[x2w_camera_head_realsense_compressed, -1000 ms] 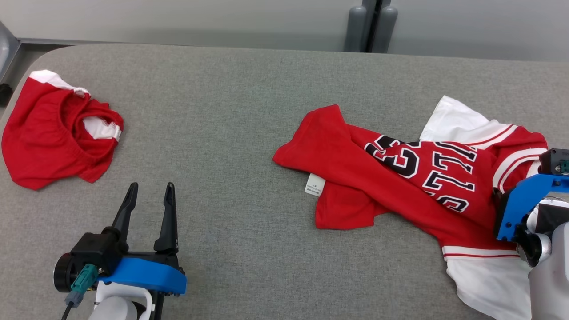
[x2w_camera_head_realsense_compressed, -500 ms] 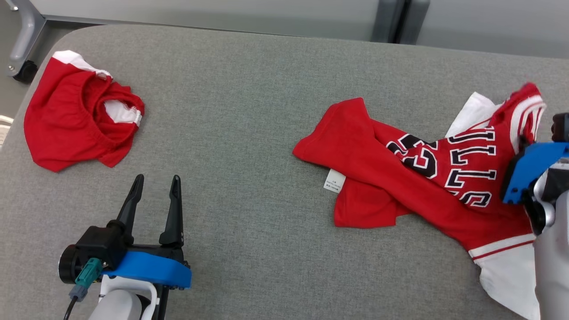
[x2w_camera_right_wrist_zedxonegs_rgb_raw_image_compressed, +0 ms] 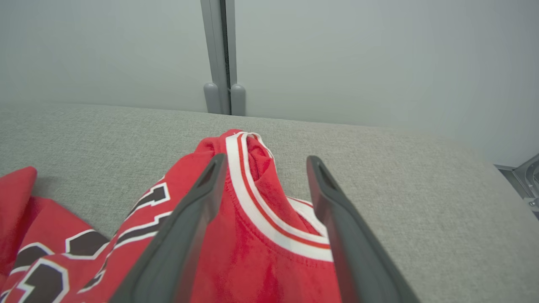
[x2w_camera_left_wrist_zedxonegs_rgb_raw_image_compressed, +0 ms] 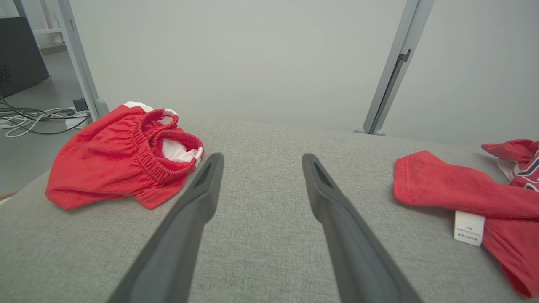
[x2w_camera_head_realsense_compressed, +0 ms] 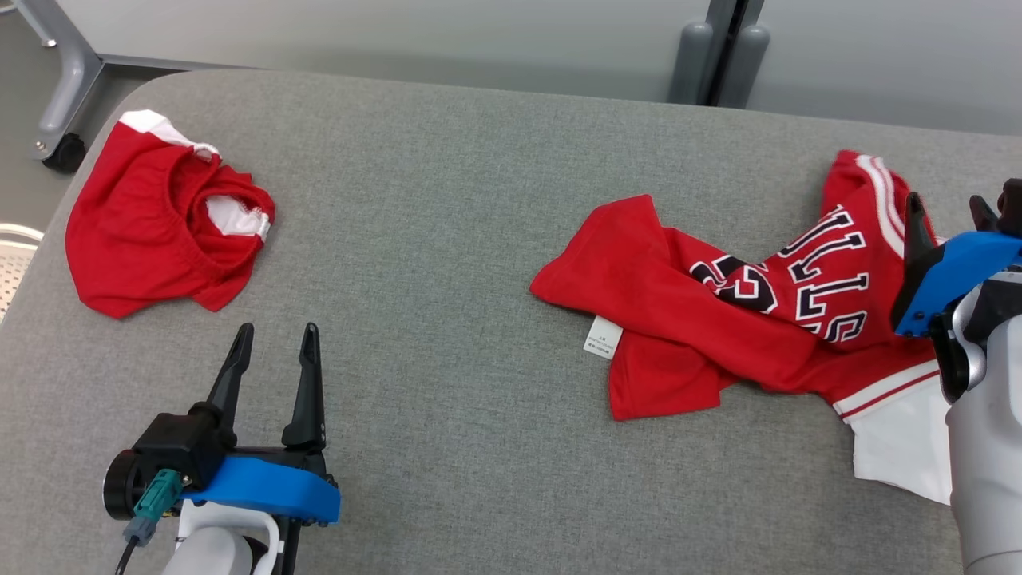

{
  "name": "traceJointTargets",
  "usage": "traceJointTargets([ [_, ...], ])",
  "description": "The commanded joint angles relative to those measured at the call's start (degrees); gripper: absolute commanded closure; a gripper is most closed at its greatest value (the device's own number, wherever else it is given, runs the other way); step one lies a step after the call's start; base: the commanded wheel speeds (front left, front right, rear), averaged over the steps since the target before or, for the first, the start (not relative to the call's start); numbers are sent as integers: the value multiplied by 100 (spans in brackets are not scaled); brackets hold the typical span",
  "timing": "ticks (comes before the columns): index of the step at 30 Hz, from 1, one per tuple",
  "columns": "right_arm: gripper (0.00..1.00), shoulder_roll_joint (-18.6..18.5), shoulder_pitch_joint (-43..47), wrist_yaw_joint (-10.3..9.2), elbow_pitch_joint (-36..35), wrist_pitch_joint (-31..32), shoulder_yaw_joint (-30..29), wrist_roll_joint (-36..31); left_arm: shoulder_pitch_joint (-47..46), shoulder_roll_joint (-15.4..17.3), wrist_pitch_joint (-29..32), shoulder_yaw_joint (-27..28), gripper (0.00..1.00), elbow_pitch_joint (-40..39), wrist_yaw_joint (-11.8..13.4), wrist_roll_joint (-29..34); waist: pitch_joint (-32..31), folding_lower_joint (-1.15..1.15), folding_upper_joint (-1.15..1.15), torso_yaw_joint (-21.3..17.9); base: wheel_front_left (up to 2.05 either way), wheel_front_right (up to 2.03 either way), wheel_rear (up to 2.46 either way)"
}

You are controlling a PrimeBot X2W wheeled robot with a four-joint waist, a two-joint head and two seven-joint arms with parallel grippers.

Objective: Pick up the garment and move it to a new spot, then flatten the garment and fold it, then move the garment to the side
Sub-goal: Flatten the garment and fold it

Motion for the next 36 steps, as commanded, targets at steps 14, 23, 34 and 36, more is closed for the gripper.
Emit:
traceJointTargets([
  [14,0,521,1945,1,-1547,-1142,695,1275,450,54,-30,179,0,123,88,-34,-800,0,-1,-515,0,0,0],
  [23,0,631,3654,2,-3502,-1066,1219,1781,693,131,-30,230,0,97,140,-13,-1036,0,-1,-745,0,0,0],
  [34,0,634,4384,2,-4272,-588,1484,2123,811,241,57,176,0,107,192,17,-1166,0,-1,-1031,0,0,0],
  [36,0,633,4413,2,-4315,-552,1505,2152,800,243,67,161,0,109,208,10,-1165,0,-1,-1065,0,0,0],
])
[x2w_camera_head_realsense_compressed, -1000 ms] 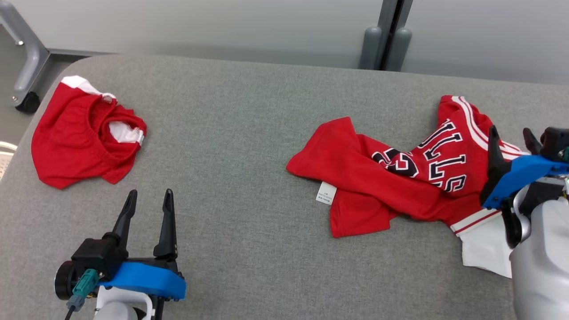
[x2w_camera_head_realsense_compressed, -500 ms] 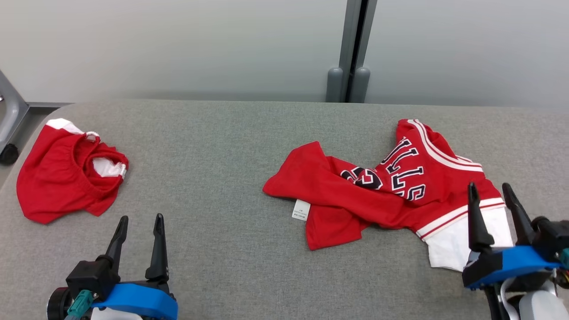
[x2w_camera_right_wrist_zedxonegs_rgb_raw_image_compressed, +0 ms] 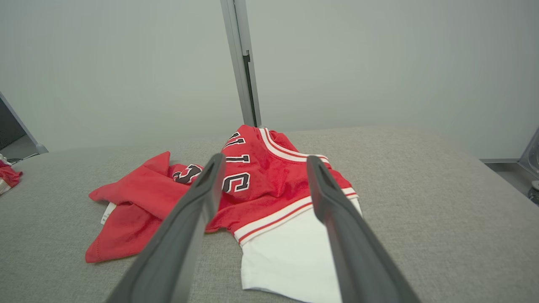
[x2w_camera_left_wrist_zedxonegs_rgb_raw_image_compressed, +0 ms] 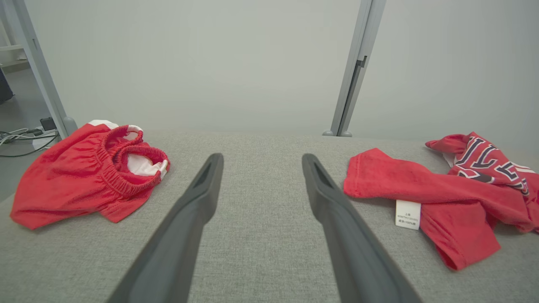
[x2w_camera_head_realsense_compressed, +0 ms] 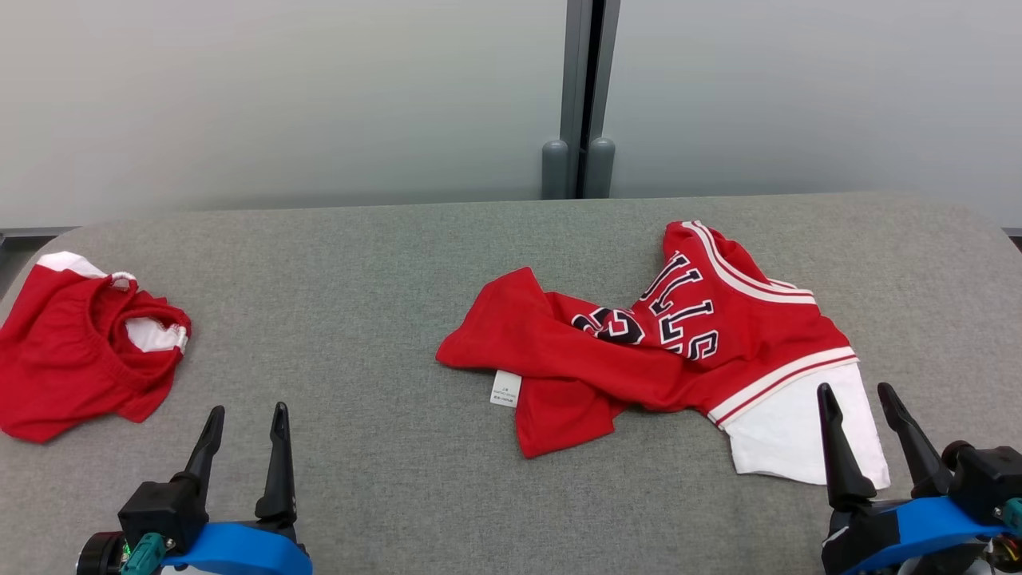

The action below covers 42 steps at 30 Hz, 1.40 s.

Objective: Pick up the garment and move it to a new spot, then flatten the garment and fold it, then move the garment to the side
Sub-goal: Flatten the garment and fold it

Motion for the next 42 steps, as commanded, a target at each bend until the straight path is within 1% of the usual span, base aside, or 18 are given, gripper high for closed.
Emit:
traceJointTargets([
  [1,0,-4,77,3,-50,25,10,60,3,21,7,-16,0,0,28,5,0,0,1,-22,0,0,0],
  [8,0,-2,56,3,-58,68,95,97,-130,-30,176,-40,0,-5,69,-98,87,0,1,-84,0,0,0],
  [11,0,-3,1,3,-78,47,158,108,-335,-49,359,-108,0,56,24,-82,178,0,1,-119,0,0,0],
  [13,0,-3,-76,2,-108,43,231,125,-572,-74,522,-186,0,181,-58,-107,293,0,1,-170,0,0,0],
  [15,0,-3,-191,3,-130,27,294,129,-1022,-198,791,-327,0,497,-179,-148,500,0,1,-249,0,0,0],
  [17,0,-4,-254,3,-132,21,328,121,-1372,-298,959,-412,0,777,-232,-158,646,0,1,-311,0,0,0],
  [21,0,-3,-394,3,-134,-3,472,154,-1979,-519,1189,-542,0,1439,-370,-211,910,0,1,-522,0,0,0],
  [25,0,-5,-489,2,-93,-55,553,182,-2407,-666,1321,-602,0,2023,-471,-269,1096,0,1,-739,0,0,0],
  [27,0,-4,-506,2,-74,-64,586,184,-2569,-726,1331,-610,0,2277,-536,-310,1161,0,1,-826,0,0,0],
  [29,0,-4,-535,3,-67,-77,619,188,-2673,-759,1371,-602,0,2514,-517,-325,1208,0,1,-901,0,0,0],
  [32,0,-4,-562,3,-51,-94,663,204,-2825,-796,1422,-560,0,2837,-416,-365,1267,0,1,-995,0,0,0],
  [33,0,-5,-575,2,-49,-110,667,212,-2872,-810,1430,-566,0,2917,-424,-382,1288,0,1,-1016,0,0,0],
  [37,0,-4,-595,3,-35,-139,698,250,-3003,-853,1377,-607,0,3217,-516,-399,1345,0,1,-1057,0,0,0],
  [40,0,-4,-607,3,-34,-148,707,247,-3112,-932,1508,-697,0,3437,-646,-403,1378,0,1,-1060,0,0,0],
  [41,0,-4,-615,3,-35,-149,711,247,-3126,-961,1547,-738,9,3507,-693,-407,1384,0,1,-1058,0,0,0],
  [42,0,-4,-626,3,-32,-148,714,249,-3147,-981,1562,-783,59,3568,-745,-398,1390,0,1,-1056,0,0,0],
])
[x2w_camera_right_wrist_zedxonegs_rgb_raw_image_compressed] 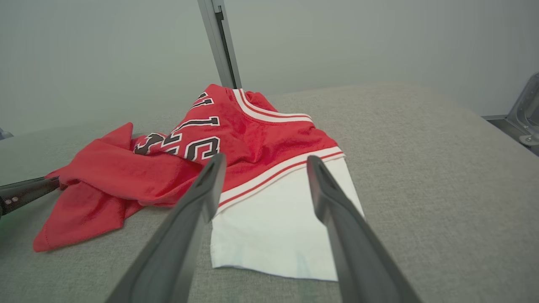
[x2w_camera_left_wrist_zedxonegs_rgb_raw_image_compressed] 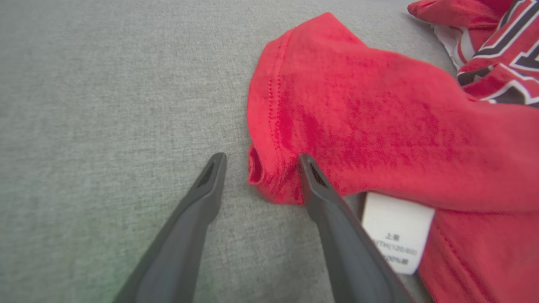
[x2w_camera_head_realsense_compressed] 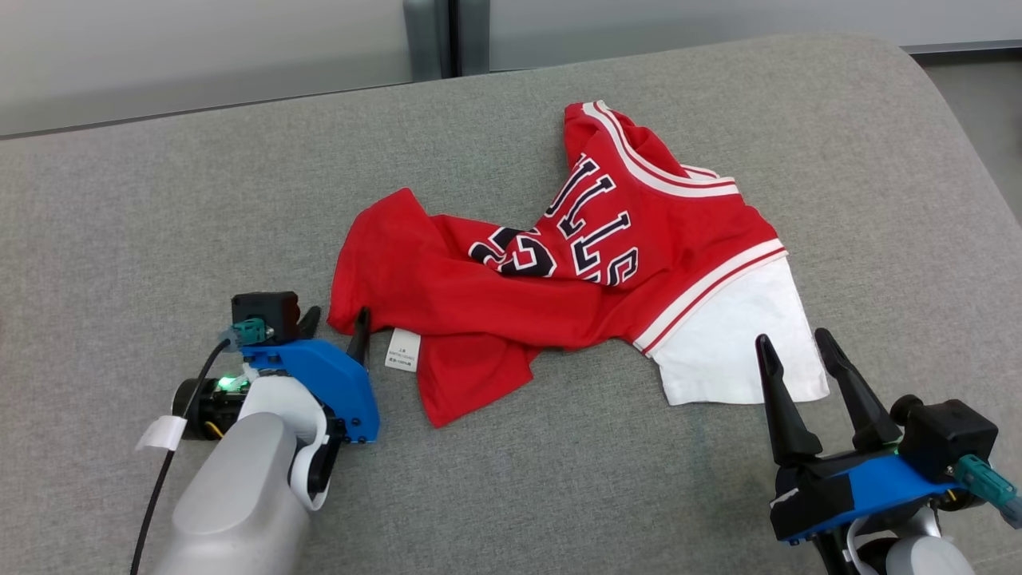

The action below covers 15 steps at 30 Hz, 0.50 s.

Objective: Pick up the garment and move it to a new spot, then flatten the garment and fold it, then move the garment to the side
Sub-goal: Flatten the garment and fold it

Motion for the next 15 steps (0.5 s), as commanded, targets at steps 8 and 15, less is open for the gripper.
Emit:
traceJointTargets([
  [8,0,-6,-31,3,-12,-28,-47,21,-98,-163,-832,114,100,-69,-244,-214,-60,0,-1,243,0,0,0],
  [15,0,-6,89,3,-37,23,-135,1,530,-125,-1283,221,100,-1132,-308,-442,-343,0,-1,665,0,0,0],
])
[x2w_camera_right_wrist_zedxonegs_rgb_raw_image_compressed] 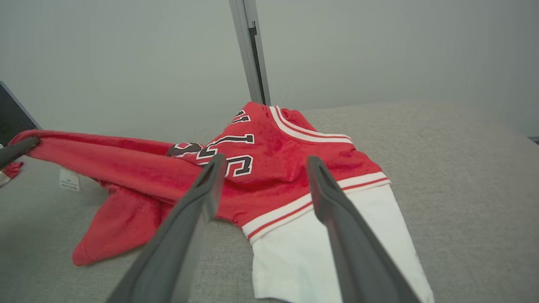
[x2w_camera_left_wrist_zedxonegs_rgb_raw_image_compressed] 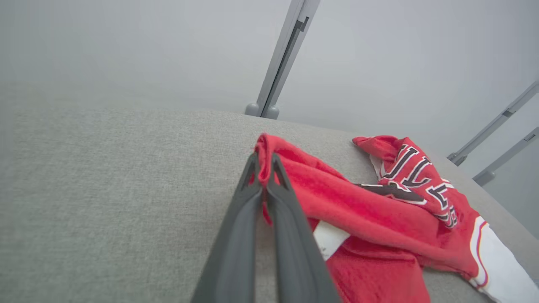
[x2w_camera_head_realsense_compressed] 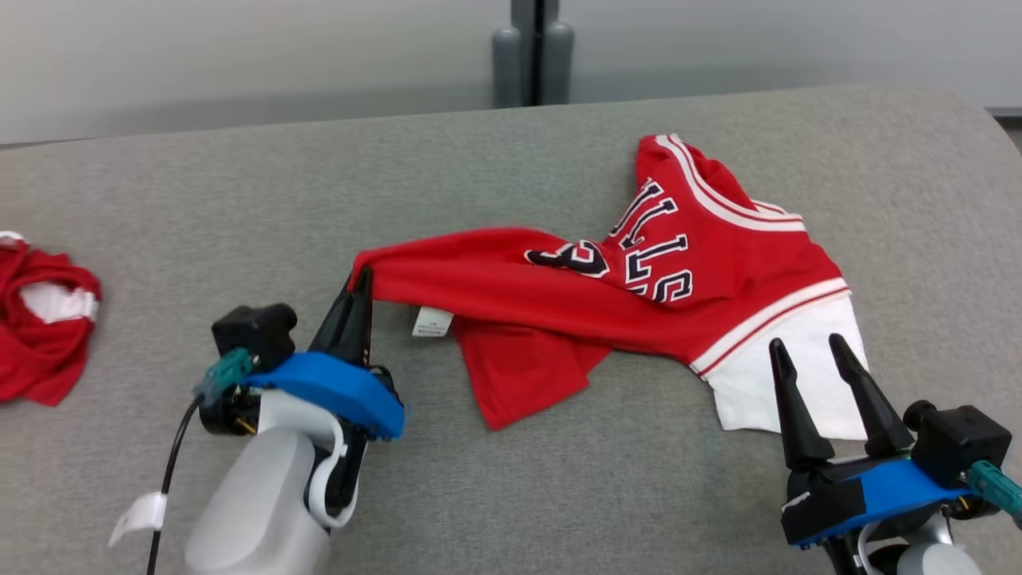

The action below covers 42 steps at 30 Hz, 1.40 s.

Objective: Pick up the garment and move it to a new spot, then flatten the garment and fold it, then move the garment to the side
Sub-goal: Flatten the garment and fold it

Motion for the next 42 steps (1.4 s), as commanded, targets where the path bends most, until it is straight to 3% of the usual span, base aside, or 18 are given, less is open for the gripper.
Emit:
traceJointTargets([
  [1,0,-8,73,2,-20,17,-29,-2,304,37,-24,44,100,-380,41,-80,-82,1,0,118,0,0,0],
  [9,0,-8,205,3,-75,75,-105,25,1637,125,501,26,100,-2225,381,-395,-325,1,0,446,0,0,0],
  [11,0,-8,246,3,-92,105,-129,30,2080,140,704,28,100,-3055,543,-565,-383,1,0,531,0,0,0],
  [17,0,-9,271,3,-110,125,-138,60,2297,234,874,96,100,-4032,725,-596,-463,1,0,601,0,0,0],
  [23,0,-9,175,3,-42,65,-88,135,1321,397,1199,44,100,-3745,716,-320,-450,1,0,524,0,0,0],
  [30,0,-11,140,3,112,-48,-73,204,226,316,866,-17,100,-2943,696,132,-391,1,0,198,0,0,0],
  [36,0,-7,288,3,75,-38,-262,149,1056,304,885,-80,100,-3096,852,-34,-348,1,0,204,0,0,0],
  [42,0,-7,324,3,-44,68,-324,90,2416,372,1183,-212,100,-3525,1107,-307,-391,1,0,523,0,0,0],
])
